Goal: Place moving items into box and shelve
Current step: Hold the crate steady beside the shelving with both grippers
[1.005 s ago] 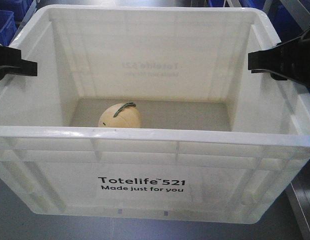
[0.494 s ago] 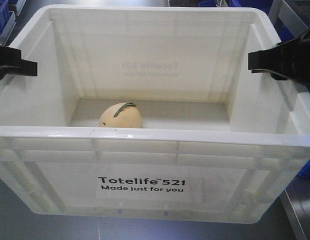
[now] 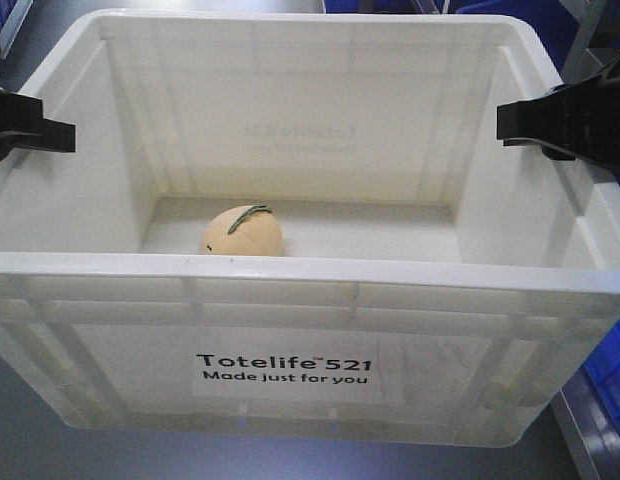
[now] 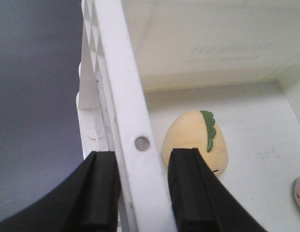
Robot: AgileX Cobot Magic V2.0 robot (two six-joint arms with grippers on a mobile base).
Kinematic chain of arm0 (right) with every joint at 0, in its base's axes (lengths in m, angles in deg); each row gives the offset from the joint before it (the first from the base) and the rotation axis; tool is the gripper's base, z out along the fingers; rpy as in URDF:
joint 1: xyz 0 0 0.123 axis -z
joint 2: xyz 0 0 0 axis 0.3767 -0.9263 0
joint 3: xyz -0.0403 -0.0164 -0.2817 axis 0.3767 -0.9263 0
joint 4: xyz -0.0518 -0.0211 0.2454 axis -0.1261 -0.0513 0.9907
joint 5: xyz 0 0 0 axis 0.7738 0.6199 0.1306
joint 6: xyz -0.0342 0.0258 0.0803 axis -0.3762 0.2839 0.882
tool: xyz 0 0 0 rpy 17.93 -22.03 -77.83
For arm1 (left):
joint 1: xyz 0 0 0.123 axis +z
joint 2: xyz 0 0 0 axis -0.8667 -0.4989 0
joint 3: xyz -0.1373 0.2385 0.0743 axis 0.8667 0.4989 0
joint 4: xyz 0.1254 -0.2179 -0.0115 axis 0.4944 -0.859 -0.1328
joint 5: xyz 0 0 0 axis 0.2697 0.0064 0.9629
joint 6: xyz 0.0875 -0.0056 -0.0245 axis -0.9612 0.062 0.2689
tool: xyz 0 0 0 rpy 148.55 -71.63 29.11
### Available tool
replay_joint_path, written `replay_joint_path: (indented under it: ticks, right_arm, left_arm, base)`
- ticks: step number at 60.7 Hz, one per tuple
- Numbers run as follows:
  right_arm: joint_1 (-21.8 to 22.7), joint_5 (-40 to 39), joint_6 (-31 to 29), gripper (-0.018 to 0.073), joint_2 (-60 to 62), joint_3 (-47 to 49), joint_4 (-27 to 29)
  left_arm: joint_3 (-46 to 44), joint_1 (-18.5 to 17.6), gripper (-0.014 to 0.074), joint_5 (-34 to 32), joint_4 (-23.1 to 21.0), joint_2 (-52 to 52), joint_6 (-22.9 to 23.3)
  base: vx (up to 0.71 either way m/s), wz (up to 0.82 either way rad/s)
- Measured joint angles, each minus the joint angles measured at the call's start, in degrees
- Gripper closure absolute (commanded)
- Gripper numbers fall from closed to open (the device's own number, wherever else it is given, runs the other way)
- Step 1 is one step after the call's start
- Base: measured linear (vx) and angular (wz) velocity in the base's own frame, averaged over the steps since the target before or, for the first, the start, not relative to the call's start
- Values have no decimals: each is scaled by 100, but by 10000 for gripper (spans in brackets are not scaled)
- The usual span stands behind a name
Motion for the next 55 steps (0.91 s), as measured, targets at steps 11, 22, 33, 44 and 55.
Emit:
replay_joint_path:
  ticks: [11, 22, 33, 44, 55]
  right_arm:
    - [0, 0, 0, 565, 0, 0, 0]
    - [0, 0, 0, 565, 0, 0, 0]
    - [0, 0, 0, 565, 0, 0, 0]
    - [0, 0, 0, 565, 0, 0, 0]
    - [0, 0, 0, 565, 0, 0, 0]
  left_arm:
    - [0, 0, 603, 0, 0, 0, 0]
    - [0, 0, 603, 0, -2, 0, 0]
    - [0, 0, 603, 0, -2, 0, 0]
    - [0, 0, 603, 0, -2, 0, 0]
    - [0, 0, 603, 0, -2, 0, 0]
  base:
    - [41, 5]
    - [39, 12]
    - [39, 14]
    - [38, 12]
    - [38, 9]
